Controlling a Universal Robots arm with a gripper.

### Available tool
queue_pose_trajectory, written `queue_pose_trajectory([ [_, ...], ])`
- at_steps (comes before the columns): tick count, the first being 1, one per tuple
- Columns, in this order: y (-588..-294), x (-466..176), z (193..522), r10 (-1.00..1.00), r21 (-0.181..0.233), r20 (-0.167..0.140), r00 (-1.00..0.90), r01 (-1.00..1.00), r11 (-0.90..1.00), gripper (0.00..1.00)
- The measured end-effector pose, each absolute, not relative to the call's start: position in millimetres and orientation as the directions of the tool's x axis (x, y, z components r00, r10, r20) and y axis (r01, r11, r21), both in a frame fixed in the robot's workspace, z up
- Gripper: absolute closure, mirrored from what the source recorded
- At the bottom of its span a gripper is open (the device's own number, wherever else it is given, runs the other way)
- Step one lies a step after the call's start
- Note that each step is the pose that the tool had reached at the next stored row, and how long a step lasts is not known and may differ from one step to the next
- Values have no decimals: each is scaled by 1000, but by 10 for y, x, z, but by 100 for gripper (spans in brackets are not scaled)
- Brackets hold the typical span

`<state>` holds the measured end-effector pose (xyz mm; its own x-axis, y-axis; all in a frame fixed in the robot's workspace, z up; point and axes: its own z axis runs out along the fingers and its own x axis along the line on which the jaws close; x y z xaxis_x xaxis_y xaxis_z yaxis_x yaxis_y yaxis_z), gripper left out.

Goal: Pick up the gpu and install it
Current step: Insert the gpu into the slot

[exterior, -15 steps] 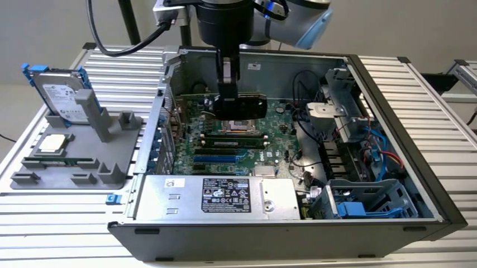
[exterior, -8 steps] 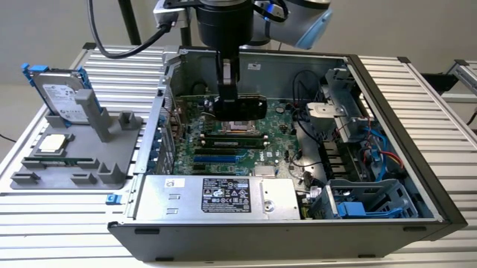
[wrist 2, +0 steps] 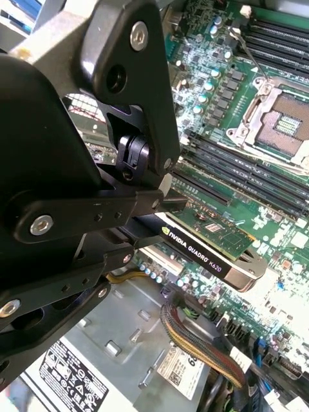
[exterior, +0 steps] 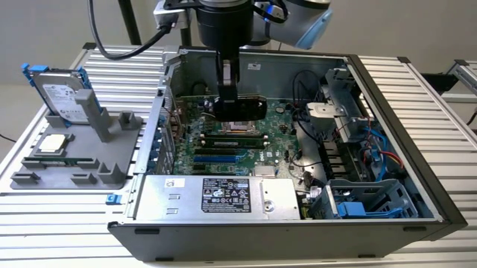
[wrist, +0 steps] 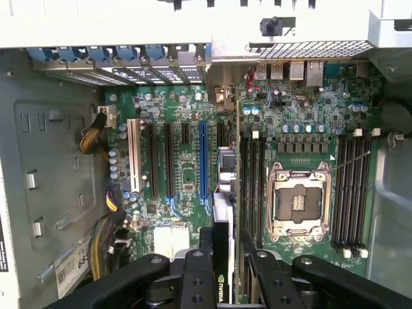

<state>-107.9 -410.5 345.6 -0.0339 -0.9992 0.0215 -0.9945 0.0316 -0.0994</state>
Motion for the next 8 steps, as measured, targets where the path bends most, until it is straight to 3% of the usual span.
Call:
queue_pose_trajectory([
  [8, -4109, -1078, 3408, -999, -99, 23, -34, -995, 32, 100],
])
